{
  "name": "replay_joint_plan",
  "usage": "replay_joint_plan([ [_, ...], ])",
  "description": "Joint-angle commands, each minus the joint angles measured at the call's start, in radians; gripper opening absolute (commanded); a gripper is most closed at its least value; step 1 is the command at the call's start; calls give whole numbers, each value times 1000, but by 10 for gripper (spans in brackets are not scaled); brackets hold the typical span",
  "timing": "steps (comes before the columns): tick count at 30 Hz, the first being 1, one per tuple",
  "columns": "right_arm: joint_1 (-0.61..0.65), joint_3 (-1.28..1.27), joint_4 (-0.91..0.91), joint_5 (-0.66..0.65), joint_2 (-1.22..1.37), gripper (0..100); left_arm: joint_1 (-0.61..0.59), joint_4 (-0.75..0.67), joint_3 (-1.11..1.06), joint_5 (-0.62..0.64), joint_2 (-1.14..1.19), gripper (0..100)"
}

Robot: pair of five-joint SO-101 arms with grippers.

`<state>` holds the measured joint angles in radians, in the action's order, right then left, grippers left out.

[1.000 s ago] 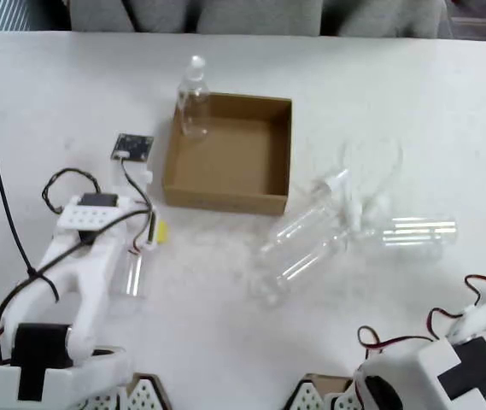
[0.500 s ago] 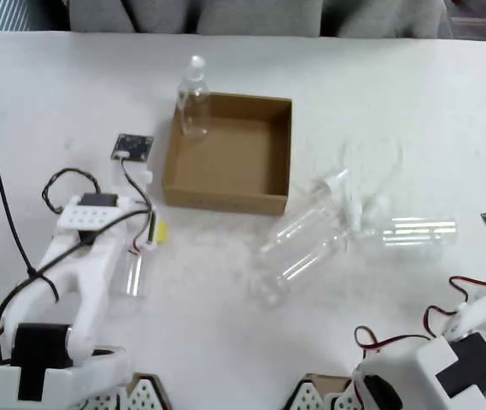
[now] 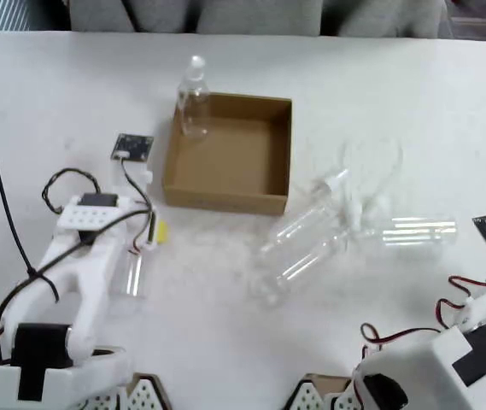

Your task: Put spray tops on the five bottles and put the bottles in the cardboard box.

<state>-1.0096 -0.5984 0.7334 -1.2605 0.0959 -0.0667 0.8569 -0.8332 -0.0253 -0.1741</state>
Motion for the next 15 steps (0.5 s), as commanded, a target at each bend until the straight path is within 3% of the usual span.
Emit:
replay_joint_plan([
  [1, 12, 5, -39, -8, 18, 152, -7, -17, -3, -11, -54, 24],
  [5, 12, 5, -39, -9, 22, 146, -7, -17, -3, -11, -54, 24],
  [10, 12, 21, -30, -9, 22, 9, -7, -17, -3, -11, -54, 24],
  [15, 2, 130, 111, -5, 22, 15, -7, -17, -3, -11, -56, 24],
])
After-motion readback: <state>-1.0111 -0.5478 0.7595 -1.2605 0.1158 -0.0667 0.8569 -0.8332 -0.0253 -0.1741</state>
